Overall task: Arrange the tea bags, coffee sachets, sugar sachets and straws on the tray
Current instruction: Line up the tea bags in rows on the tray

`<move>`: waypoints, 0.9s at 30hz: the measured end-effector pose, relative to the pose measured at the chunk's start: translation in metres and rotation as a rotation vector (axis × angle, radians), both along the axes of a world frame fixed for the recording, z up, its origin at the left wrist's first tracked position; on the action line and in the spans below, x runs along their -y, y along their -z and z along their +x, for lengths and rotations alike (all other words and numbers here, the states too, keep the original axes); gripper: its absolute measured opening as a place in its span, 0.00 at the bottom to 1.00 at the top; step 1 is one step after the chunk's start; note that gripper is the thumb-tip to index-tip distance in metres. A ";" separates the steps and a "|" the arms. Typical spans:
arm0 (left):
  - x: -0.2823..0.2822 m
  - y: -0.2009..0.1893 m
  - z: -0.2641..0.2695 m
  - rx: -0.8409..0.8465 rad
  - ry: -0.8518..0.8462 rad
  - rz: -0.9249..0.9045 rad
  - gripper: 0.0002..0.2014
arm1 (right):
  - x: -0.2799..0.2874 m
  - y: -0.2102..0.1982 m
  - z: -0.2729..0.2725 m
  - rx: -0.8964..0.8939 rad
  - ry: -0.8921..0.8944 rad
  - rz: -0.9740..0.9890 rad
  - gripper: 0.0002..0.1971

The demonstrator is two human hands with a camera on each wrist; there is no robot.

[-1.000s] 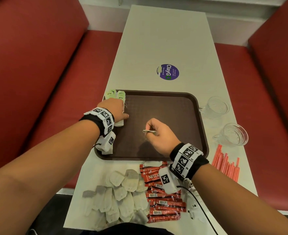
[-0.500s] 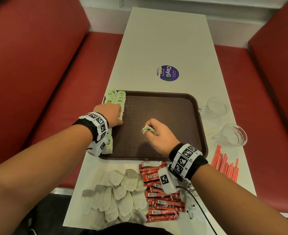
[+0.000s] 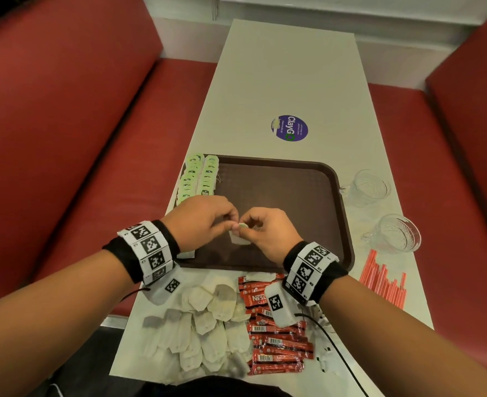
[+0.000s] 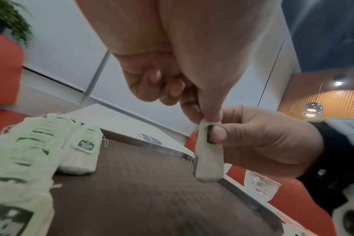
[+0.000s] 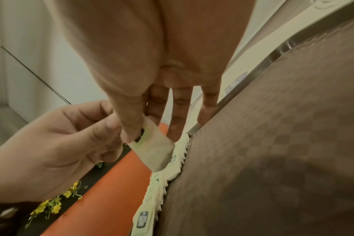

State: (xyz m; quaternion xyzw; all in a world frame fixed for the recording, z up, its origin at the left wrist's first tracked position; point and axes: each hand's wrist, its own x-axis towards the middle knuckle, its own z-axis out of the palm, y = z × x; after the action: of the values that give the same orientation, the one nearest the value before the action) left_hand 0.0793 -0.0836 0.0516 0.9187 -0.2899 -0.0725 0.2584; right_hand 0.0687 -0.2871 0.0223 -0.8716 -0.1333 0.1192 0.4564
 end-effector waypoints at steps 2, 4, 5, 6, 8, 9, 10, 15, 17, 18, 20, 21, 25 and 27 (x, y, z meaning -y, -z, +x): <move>0.000 -0.001 -0.002 0.026 -0.048 -0.008 0.04 | -0.002 0.001 -0.001 -0.023 -0.010 -0.023 0.07; -0.001 -0.003 -0.004 0.033 -0.100 -0.030 0.04 | -0.003 0.003 -0.003 -0.035 -0.018 -0.061 0.08; -0.002 -0.003 -0.005 0.016 -0.112 -0.038 0.04 | -0.004 0.004 -0.004 -0.028 -0.014 -0.062 0.09; -0.001 -0.004 -0.006 -0.008 -0.110 -0.034 0.04 | -0.005 0.006 -0.005 -0.013 -0.008 -0.062 0.12; -0.001 -0.003 -0.008 -0.048 -0.077 0.025 0.05 | -0.007 0.007 -0.007 0.009 -0.010 -0.065 0.13; -0.001 -0.001 -0.008 -0.059 -0.072 0.051 0.05 | -0.008 0.008 -0.009 -0.001 -0.016 -0.063 0.11; -0.003 0.001 -0.006 -0.063 -0.091 0.058 0.05 | -0.008 0.008 -0.011 -0.029 -0.025 -0.061 0.08; -0.026 0.013 0.010 -0.073 -0.335 0.111 0.07 | -0.002 0.009 -0.030 -0.103 -0.338 -0.318 0.25; -0.034 0.020 0.020 -0.130 -0.360 0.240 0.11 | -0.004 0.010 -0.040 -0.055 -0.537 -0.459 0.23; -0.038 0.024 0.025 -0.151 -0.361 0.305 0.13 | -0.006 0.011 -0.045 -0.042 -0.612 -0.506 0.23; -0.040 0.032 0.035 -0.165 -0.378 0.374 0.15 | -0.011 0.013 -0.053 0.006 -0.713 -0.589 0.24; -0.039 0.036 0.039 -0.162 -0.395 0.384 0.16 | -0.014 0.015 -0.057 0.043 -0.750 -0.628 0.25; -0.032 0.043 0.058 -0.127 -0.456 0.376 0.15 | -0.022 0.017 -0.063 0.136 -0.784 -0.671 0.23; -0.030 0.044 0.067 -0.126 -0.467 0.385 0.14 | -0.024 0.015 -0.064 0.134 -0.771 -0.637 0.17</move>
State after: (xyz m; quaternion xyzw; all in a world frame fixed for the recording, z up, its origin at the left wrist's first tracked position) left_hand 0.1464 -0.0540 0.0077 0.9862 -0.0351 -0.1215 0.1066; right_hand 0.0045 -0.2633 0.0072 -0.8609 -0.4312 0.2577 0.0808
